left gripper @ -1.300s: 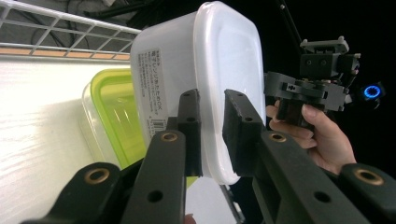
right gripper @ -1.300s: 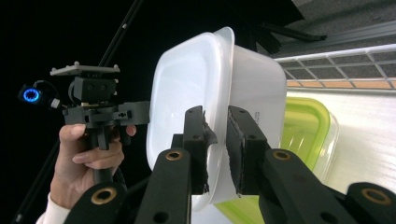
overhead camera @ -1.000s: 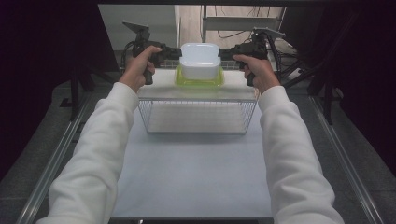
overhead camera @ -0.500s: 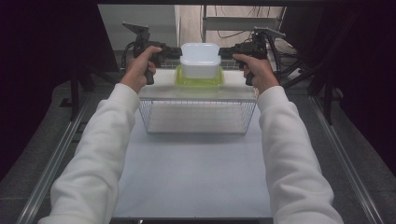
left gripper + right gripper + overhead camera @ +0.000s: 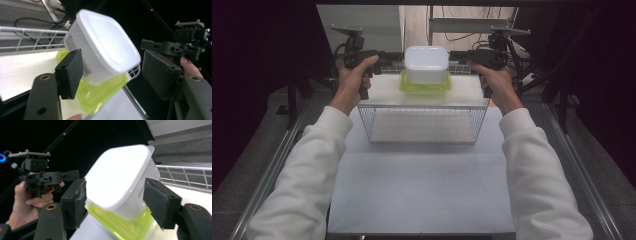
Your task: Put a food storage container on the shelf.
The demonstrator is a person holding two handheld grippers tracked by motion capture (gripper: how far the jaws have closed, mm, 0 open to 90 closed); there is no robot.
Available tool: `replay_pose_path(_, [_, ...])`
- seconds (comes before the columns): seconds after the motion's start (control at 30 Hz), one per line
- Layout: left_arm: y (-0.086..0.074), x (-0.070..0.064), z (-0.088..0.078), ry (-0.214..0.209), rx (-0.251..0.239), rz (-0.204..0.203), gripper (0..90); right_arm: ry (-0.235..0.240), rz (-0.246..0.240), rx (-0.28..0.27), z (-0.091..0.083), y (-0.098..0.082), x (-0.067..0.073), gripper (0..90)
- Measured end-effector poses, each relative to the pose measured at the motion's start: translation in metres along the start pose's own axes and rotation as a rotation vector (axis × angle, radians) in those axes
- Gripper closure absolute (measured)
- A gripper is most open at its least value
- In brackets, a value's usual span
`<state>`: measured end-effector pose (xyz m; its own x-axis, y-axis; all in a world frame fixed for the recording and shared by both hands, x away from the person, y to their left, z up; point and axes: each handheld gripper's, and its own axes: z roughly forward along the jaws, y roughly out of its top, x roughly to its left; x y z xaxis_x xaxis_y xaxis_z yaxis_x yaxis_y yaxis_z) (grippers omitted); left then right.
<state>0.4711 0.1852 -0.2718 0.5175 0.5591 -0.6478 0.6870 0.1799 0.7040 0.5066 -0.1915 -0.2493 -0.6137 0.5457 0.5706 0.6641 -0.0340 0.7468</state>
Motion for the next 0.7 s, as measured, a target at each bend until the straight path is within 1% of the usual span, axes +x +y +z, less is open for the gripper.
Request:
replay_pose_path(0.03, [-0.004, -0.002, -0.002, 0.01, 0.001, 0.016, 32.1, 0.0, 0.0, 0.0, 0.0, 0.0, 0.0, 33.1])
replay_pose_path(0.07, [-0.008, -0.005, -0.005, 0.021, 0.001, 0.04, 31.4, 0.002, -0.022, -0.004, -0.006, -0.007, 0.003, 32.0])
replay_pose_path(0.1, [-0.012, -0.007, -0.008, 0.032, 0.001, 0.06, 31.4, 0.002, -0.022, -0.004, -0.006, -0.007, 0.003, 32.0])
replay_pose_path(0.13, [-0.017, -0.01, -0.011, 0.042, 0.002, 0.08, 31.0, 0.004, -0.038, -0.008, -0.009, -0.01, 0.004, 31.8])
replay_pose_path(0.17, [-0.026, -0.013, -0.016, 0.045, 0.003, 0.109, 30.4, 0.005, -0.068, -0.008, -0.017, -0.019, 0.008, 31.3])
replay_pose_path(0.2, [-0.026, -0.013, -0.016, 0.045, 0.003, 0.109, 29.9, 0.005, -0.068, -0.008, -0.017, -0.019, 0.008, 31.3])
replay_pose_path(0.23, [-0.031, -0.015, -0.019, 0.051, 0.008, 0.126, 29.6, 0.006, -0.091, -0.003, -0.023, -0.026, 0.01, 30.8])
replay_pose_path(0.27, [-0.042, -0.018, -0.025, 0.056, 0.01, 0.147, 29.2, 0.005, -0.102, 0.001, -0.027, -0.03, 0.012, 30.5])
replay_pose_path(0.3, [-0.042, -0.018, -0.025, 0.056, 0.01, 0.147, 28.9, 0.005, -0.102, 0.001, -0.027, -0.03, 0.012, 30.5])
replay_pose_path(0.33, [-0.056, -0.021, -0.031, 0.07, 0.016, 0.179, 28.6, -0.004, -0.127, 0.01, -0.034, -0.04, 0.014, 29.5])
replay_pose_path(0.37, [-0.056, -0.021, -0.031, 0.07, 0.016, 0.179, 28.2, -0.004, -0.127, 0.01, -0.034, -0.04, 0.014, 29.5])
replay_pose_path(0.4, [-0.061, -0.022, -0.032, 0.072, 0.017, 0.187, 28.2, -0.008, -0.142, 0.014, -0.038, -0.046, 0.015, 29.0])
replay_pose_path(0.43, [-0.068, -0.022, -0.034, 0.073, 0.021, 0.196, 27.9, -0.01, -0.157, 0.006, -0.041, -0.05, 0.015, 29.0])
replay_pose_path(0.47, [-0.075, -0.022, -0.036, 0.075, 0.026, 0.207, 27.5, -0.013, -0.164, 0.005, -0.044, -0.055, 0.015, 28.7])
replay_pose_path(0.5, [-0.091, -0.021, -0.039, 0.092, 0.034, 0.212, 27.1, -0.025, -0.179, 0.007, -0.05, -0.066, 0.014, 28.3])
replay_pose_path(0.53, [-0.1, -0.02, -0.04, 0.095, 0.038, 0.217, 27.1, -0.029, -0.186, 0.011, -0.053, -0.073, 0.014, 28.0])
replay_pose_path(0.57, [-0.1, -0.02, -0.04, 0.095, 0.038, 0.217, 27.1, -0.029, -0.186, 0.011, -0.053, -0.073, 0.014, 28.0])
replay_pose_path(0.6, [-0.109, -0.019, -0.041, 0.097, 0.044, 0.219, 27.1, -0.031, -0.194, 0.011, -0.055, -0.079, 0.013, 28.0])
replay_pose_path(0.63, [-0.122, -0.017, -0.042, 0.101, 0.053, 0.224, 27.1, -0.034, -0.204, 0.011, -0.058, -0.087, 0.012, 28.0])
replay_pose_path(0.67, [-0.14, -0.014, -0.043, 0.108, 0.067, 0.231, 26.9, -0.039, -0.218, 0.016, -0.063, -0.104, 0.008, 27.9])
replay_pose_path(0.7, [-0.14, -0.014, -0.043, 0.108, 0.067, 0.231, 26.9, -0.039, -0.218, 0.016, -0.063, -0.104, 0.008, 27.9])
